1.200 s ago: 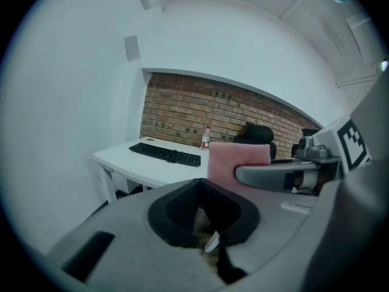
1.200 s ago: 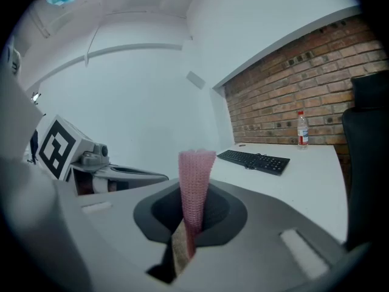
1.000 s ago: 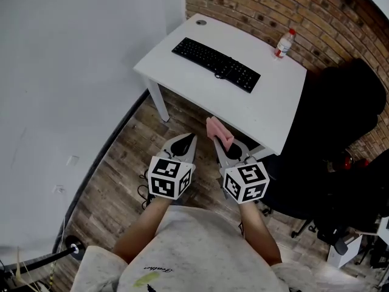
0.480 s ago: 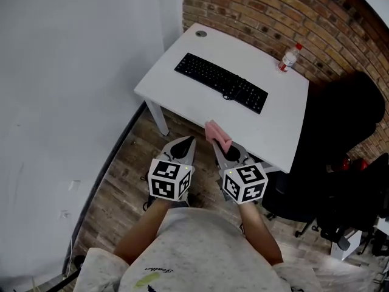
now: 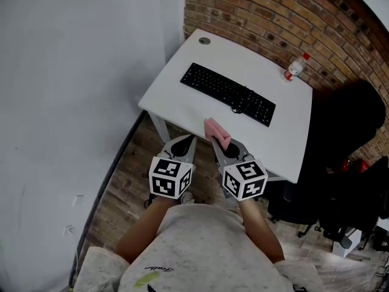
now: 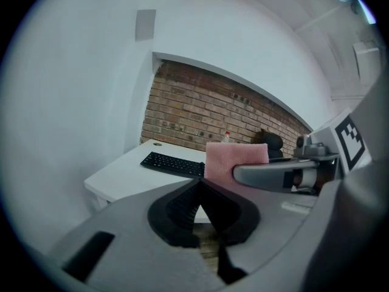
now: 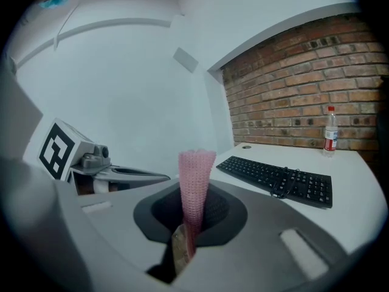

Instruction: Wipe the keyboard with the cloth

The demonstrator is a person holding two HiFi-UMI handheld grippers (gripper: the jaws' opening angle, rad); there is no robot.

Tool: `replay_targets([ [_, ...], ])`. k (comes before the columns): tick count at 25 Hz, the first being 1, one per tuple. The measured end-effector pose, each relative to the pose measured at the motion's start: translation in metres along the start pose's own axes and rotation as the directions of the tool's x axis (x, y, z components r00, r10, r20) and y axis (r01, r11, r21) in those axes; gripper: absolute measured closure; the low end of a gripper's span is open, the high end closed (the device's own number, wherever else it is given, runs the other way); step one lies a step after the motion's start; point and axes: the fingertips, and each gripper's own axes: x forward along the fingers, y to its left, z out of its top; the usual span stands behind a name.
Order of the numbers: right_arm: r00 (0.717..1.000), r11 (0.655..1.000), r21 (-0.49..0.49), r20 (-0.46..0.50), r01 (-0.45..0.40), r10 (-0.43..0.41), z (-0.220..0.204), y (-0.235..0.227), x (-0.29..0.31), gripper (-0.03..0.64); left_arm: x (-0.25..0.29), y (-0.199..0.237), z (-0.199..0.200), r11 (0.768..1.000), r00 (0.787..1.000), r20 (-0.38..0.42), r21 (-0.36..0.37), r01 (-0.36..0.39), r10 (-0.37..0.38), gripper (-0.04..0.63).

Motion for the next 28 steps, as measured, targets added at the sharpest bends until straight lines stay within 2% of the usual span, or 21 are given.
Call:
replay_targets([
  [7, 1.000, 1.000, 0.016, 0.019, -0.003, 0.002, 0.019, -0.003, 0.039, 0.592, 0.012, 0.038, 0.017, 1.000, 1.000, 0.005, 0.009, -0.006, 0.006, 0.598],
  [16, 0.999, 0.999, 0.024, 0.048, -0.026, 0.025, 0.042, -0.022, 0.078, 0.592, 0.036, 0.064, 0.029, 0.999, 1.000, -0.008, 0.022, -0.027, 0.027, 0.598],
  [28, 0.995, 0.993, 0.080, 0.049, -0.087, 0.084, 0.071, -0.064, 0.163, 0.591, 0.089, 0.120, 0.053, 0.995, 0.995, -0.031, 0.010, -0.095, 0.096, 0.598],
])
